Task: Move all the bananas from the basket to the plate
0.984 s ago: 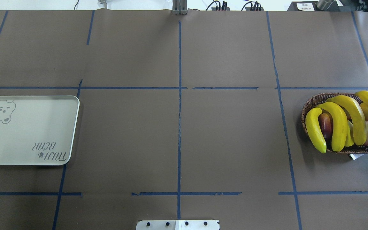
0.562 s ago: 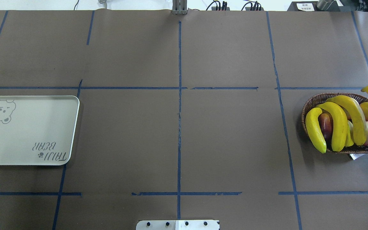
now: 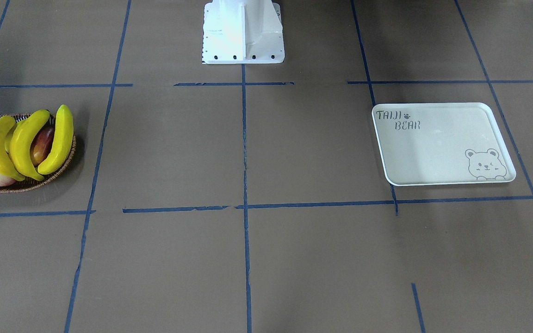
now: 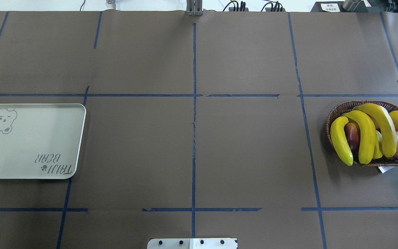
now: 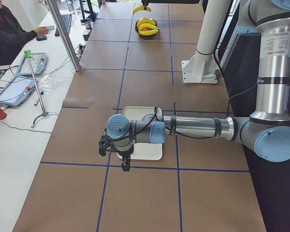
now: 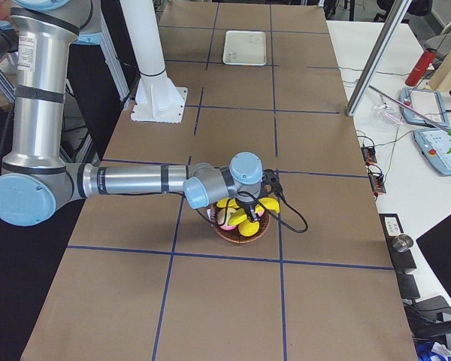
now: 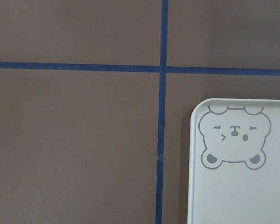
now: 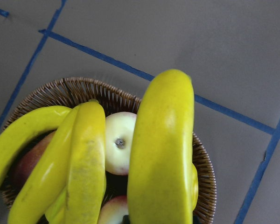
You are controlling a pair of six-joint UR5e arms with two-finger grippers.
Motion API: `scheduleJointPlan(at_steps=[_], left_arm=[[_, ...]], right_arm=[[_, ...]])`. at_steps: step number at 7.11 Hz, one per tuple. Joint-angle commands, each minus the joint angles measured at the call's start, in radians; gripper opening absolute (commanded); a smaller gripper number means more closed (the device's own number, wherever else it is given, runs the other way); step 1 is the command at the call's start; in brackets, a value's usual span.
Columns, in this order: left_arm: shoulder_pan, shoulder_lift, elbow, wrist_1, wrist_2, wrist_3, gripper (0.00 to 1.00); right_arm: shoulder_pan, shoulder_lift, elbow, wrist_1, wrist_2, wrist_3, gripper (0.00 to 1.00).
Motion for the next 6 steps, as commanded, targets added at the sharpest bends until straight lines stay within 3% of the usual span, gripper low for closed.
scheduleJointPlan(at_steps=[1,3,6], left_arm=[[0.002,-0.004,-0.017,-0.003,-0.026,0.001,1.0],[0.006,-0.007,-0.054,-0.097,-0.11,-0.049,1.0],[0.183,-0.033,-0.056,-0.538,-0.107,-0.578,1.0]], right_arm=[[0.009,0.056,0.1,0.0,0.049,0.215,0.0],[-0.043,0.142,0.151,0.009,0.111,0.487,0.0],[-0.218,0.285,0.223,0.011,0.087,0.792,0.0]])
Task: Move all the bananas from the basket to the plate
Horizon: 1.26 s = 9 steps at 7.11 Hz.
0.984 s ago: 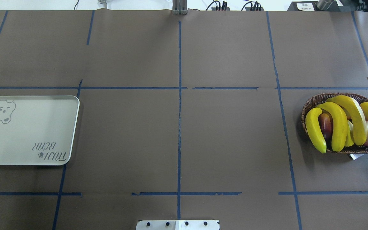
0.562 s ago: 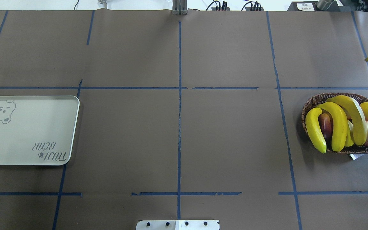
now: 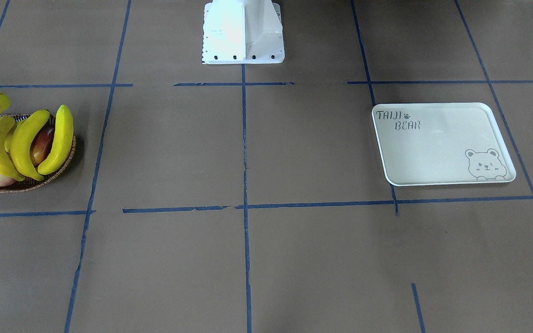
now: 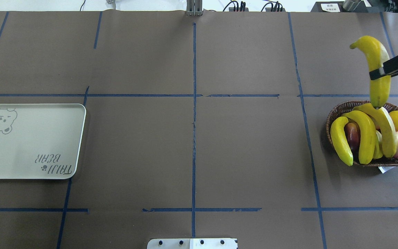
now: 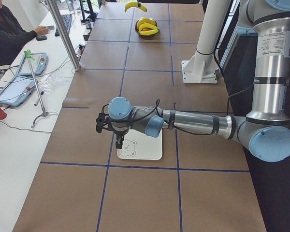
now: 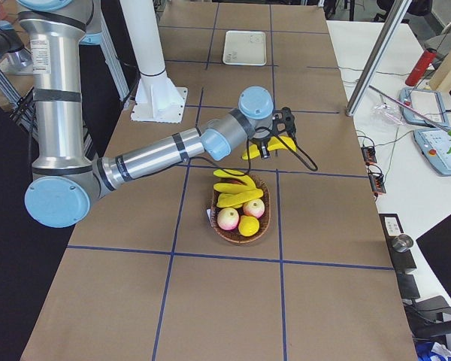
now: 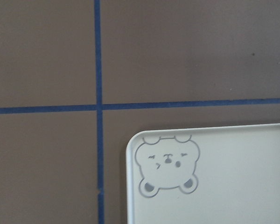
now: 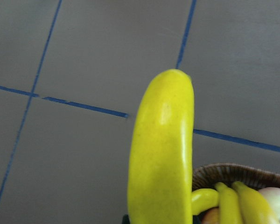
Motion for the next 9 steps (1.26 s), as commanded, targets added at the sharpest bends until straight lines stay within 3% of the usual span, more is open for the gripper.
scheduleJointPlan(at_steps=[1,3,6,7,8,9], left_arm=[[0.142,-0.05,0.002,-0.273,0.002,-0.431,1.0],[0.198,-0.125,-0.002,-0.403,0.002,-0.692,1.0],[0.305,-0.333,0.001,-0.463,0.015,-1.041,1.0],[0.368,-0.411,0.001,-0.481,0.06,-1.17,1.0],[0.452,-0.438,-0.011,-0.541,0.168,-1.285,1.0],[0.505,-0.441,-0.015,-0.673,0.251,-1.431,1.0]], right_arm=[[-0.144,0.085,0.063,0.001,-0.07,0.211,0.0],[-0.354,0.198,0.104,-0.001,-0.252,0.466,0.0],[-0.639,0.307,0.134,-0.01,-0.585,0.646,0.0],[-0.701,0.326,0.134,-0.01,-0.66,0.671,0.0],[-0.718,0.338,0.133,-0.012,-0.679,0.69,0.0],[-0.724,0.346,0.133,-0.012,-0.681,0.691,0.0]])
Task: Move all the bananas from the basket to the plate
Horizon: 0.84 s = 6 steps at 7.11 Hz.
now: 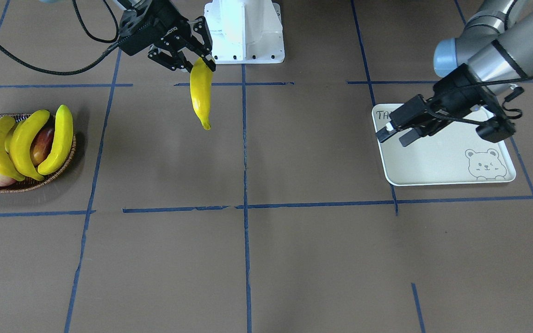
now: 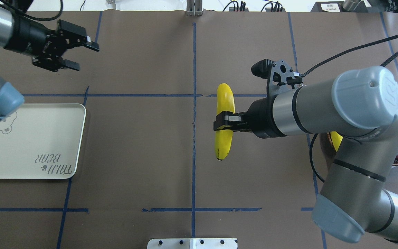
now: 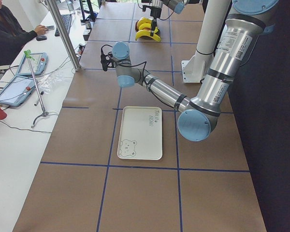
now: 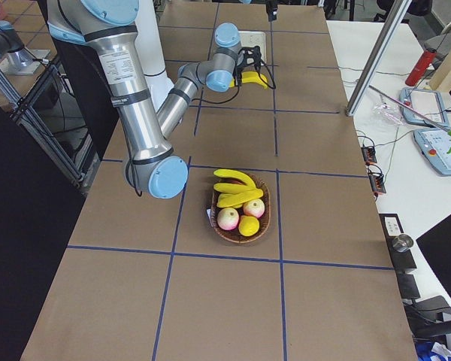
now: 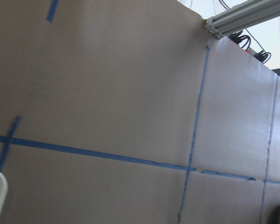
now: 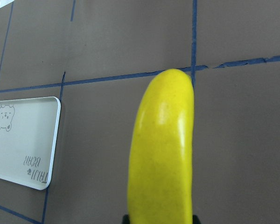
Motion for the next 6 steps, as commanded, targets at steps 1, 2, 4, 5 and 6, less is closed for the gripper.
scheduleJointPlan(at_steps=[1,2,4,5,6], left_arm=[[0.125,-0.034,-0.007,-0.193,0.147,-0.296,1.0],[0.164,-0.081,-0.009,-0.193,0.152,-0.34,1.0],[0.288,-0.15,-0.009,-0.187,0.286,-0.369,1.0],[0.337,-0.17,-0.009,-0.185,0.337,-0.37,1.0],[0.353,-0.176,-0.009,-0.185,0.341,-0.37,1.0]], right_arm=[[-0.026,0.019,0.0,0.001,-0.019,0.011,0.0],[-0.034,0.028,0.0,0.001,-0.019,0.011,0.0],[-0.061,0.047,-0.005,0.001,-0.021,0.018,0.0],[-0.066,0.05,-0.004,0.001,-0.021,0.023,0.0],[-0.065,0.051,-0.002,0.001,-0.021,0.023,0.0]])
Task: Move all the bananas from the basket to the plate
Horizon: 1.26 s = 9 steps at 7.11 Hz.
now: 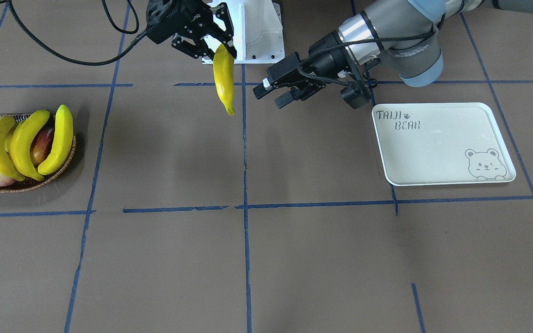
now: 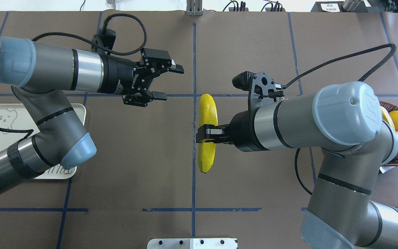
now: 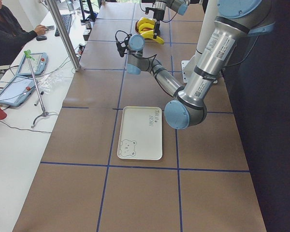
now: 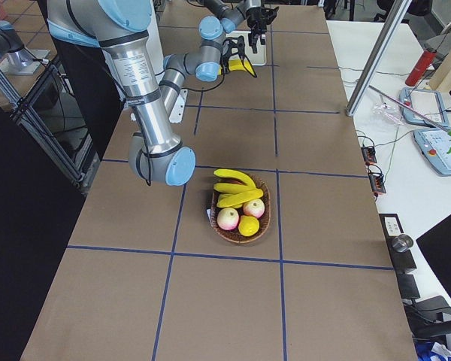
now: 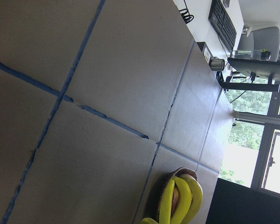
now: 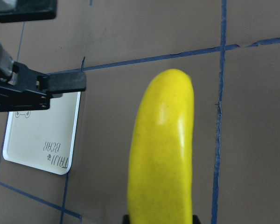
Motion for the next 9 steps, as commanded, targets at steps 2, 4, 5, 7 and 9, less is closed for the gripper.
scheduleJointPlan(at_steps=[2,4,5,7,9], left_arm=[[0.069,-0.024,0.001,-0.001,0.05,-0.003,1.0],[0.123,-0.039,0.003,0.002,0.095,-0.003,1.0],[0.146,-0.039,0.003,-0.001,0.138,0.0,1.0],[0.146,-0.039,0.003,-0.003,0.138,0.0,0.98],[0.146,-0.039,0.001,0.0,0.14,0.0,0.58]], right_arm=[[-0.005,0.008,-0.002,0.0,0.0,0.002,0.0],[-0.008,0.008,-0.003,0.0,0.0,0.002,0.0],[-0.011,0.007,-0.003,0.0,0.0,0.002,0.0],[-0.017,0.008,-0.002,0.0,0.0,0.002,0.0],[-0.017,0.007,-0.002,0.0,0.0,0.001,0.0]])
